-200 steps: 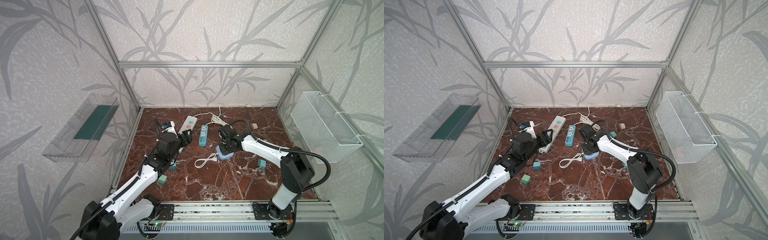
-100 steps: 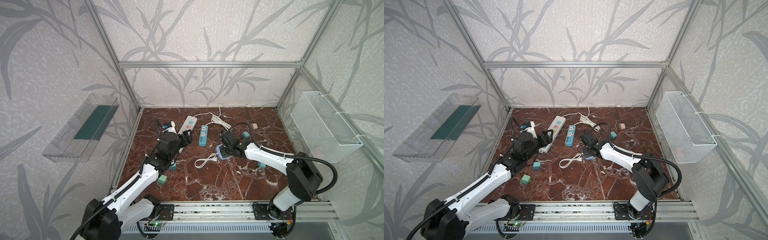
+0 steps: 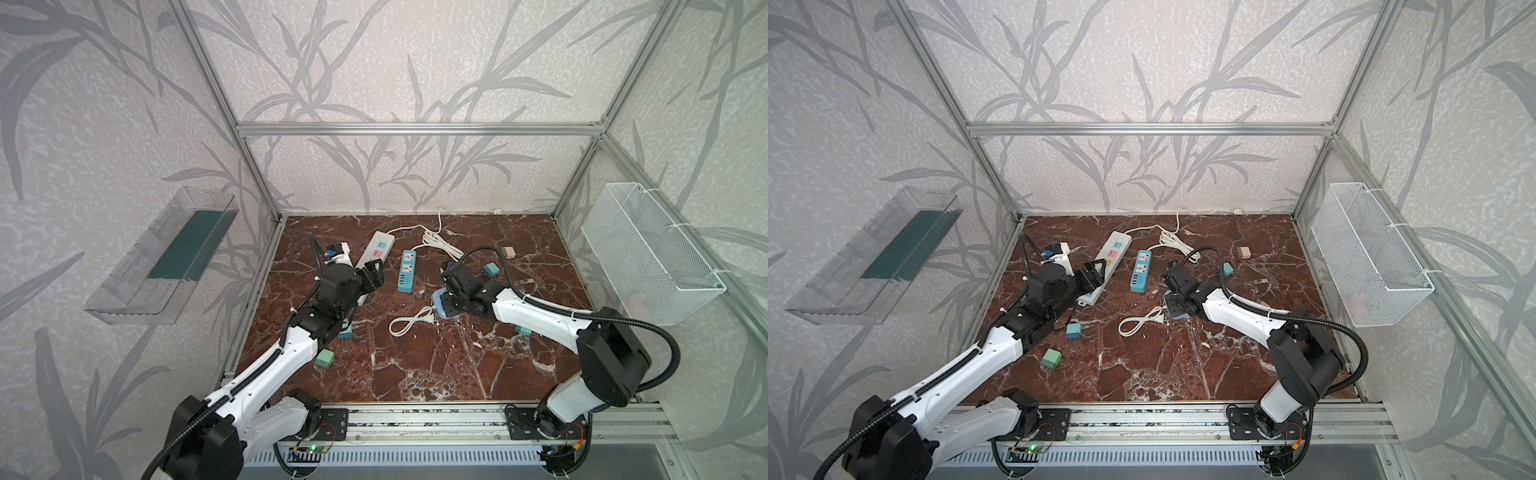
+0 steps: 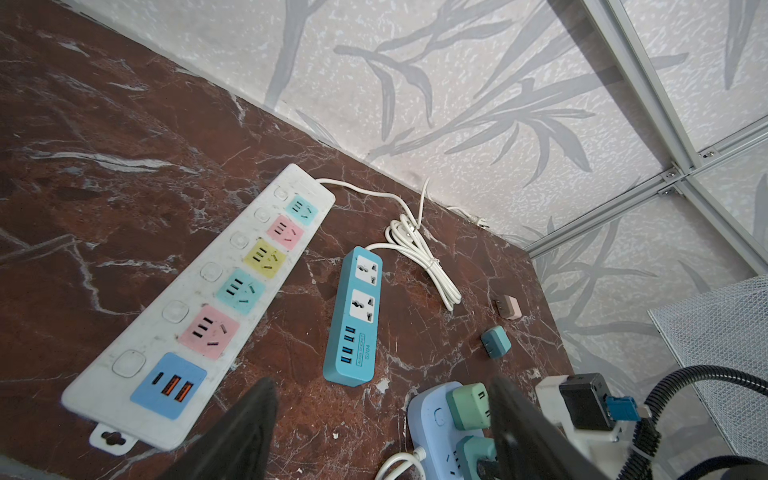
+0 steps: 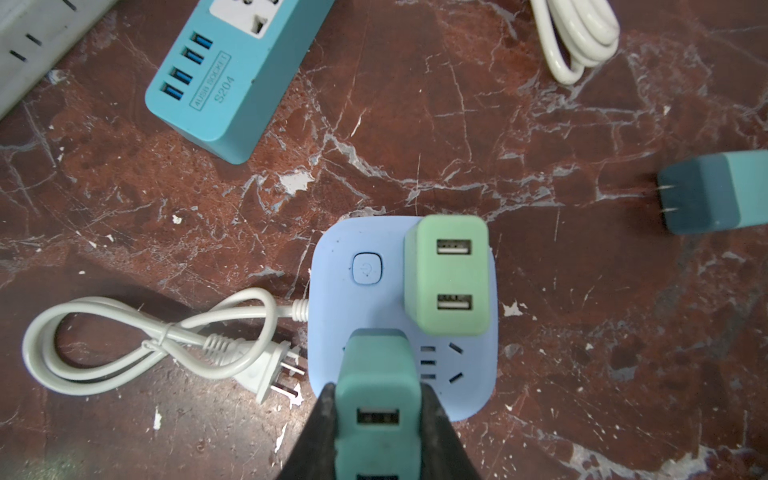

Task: Insert the plug
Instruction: 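Align the held teal adapter over the cube's free socket with the right gripper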

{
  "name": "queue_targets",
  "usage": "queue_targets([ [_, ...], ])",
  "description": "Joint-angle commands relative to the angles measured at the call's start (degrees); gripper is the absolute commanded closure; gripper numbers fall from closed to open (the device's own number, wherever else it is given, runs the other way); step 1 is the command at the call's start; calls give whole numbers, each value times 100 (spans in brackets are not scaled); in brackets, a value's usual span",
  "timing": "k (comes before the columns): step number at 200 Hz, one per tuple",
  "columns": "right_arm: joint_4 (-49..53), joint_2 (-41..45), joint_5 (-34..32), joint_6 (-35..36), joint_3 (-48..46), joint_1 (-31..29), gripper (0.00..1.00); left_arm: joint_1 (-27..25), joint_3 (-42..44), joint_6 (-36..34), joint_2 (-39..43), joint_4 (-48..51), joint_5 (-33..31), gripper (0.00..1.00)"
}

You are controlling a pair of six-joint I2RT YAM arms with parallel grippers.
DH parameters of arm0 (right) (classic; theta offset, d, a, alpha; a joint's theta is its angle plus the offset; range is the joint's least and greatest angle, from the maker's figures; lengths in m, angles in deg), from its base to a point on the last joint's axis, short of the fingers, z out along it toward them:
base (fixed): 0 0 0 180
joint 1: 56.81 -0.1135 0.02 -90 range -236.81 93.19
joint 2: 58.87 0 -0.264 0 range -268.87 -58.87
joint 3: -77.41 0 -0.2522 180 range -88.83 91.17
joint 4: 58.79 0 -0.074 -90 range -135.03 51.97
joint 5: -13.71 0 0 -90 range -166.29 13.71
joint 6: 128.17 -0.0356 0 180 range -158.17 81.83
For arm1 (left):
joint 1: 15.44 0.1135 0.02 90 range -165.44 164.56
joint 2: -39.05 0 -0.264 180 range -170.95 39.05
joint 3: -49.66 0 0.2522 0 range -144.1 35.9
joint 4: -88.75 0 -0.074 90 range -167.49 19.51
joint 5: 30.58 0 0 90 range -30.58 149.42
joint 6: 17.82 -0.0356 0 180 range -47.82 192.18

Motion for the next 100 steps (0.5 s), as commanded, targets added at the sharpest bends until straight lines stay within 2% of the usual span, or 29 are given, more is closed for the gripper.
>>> queue_targets([
  [1, 901, -339, 300, 86, -463, 6, 100, 36, 37, 45, 2, -78, 14, 20],
  [65, 880, -632, 686, 136, -472, 85, 100, 50, 31, 27, 67, -21, -3, 20],
  [100, 565, -990, 693, -141, -670, -3, 100, 67, 28, 36, 28, -32, -2, 20],
])
